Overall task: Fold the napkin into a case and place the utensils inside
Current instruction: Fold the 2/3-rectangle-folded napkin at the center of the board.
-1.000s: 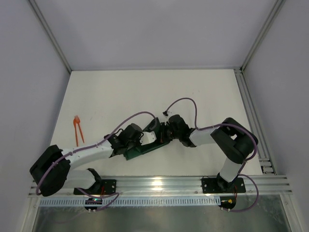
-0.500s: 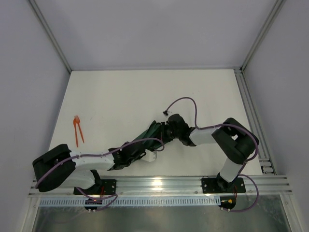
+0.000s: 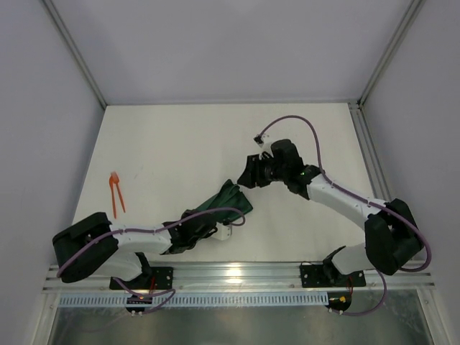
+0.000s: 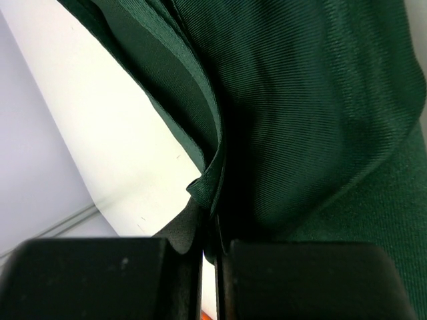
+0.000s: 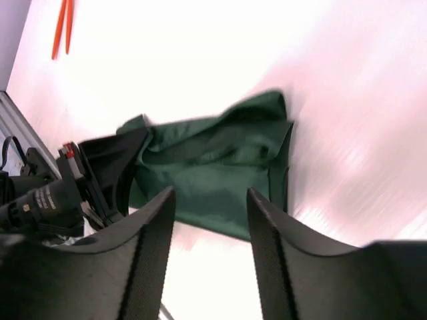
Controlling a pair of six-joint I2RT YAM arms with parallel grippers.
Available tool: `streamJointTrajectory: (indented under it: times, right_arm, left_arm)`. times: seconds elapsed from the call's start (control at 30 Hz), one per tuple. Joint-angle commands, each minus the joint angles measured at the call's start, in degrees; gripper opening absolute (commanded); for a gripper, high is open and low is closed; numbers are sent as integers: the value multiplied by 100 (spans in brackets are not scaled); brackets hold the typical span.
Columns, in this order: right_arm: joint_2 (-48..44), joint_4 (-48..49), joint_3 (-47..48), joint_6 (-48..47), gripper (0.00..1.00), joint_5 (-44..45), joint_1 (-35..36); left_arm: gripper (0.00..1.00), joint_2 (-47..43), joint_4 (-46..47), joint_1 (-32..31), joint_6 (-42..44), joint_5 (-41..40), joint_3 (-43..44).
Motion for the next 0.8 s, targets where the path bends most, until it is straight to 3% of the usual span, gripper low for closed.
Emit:
streamJointTrajectory:
  times: [0.0, 0.13, 0.27, 0.53, 0.63, 0.77]
  right_arm:
    - [242, -793, 785, -1161, 54, -258, -259]
    - [1489, -961, 2101, -1822, 65, -266, -365]
    - [2702, -1065, 2982, -2148, 76, -828, -497]
    - [4030, -1268, 3986, -2535, 77, -2401, -550]
    - [4076, -1277, 3802, -2684, 71, -3069, -550]
    - [4128, -1506, 3679, -2886, 46, -3464, -550]
  left_arm:
    - [0, 98, 300, -66, 12, -173, -37]
    - [0, 274, 388, -154, 56, -340, -10]
    - [0, 388, 380, -259, 12, -367, -36]
    - [0, 520, 432, -321, -85, -376, -10]
    - [0, 547, 441, -330, -129, -367, -19]
    - [0, 564, 494, -330, -172, -402, -36]
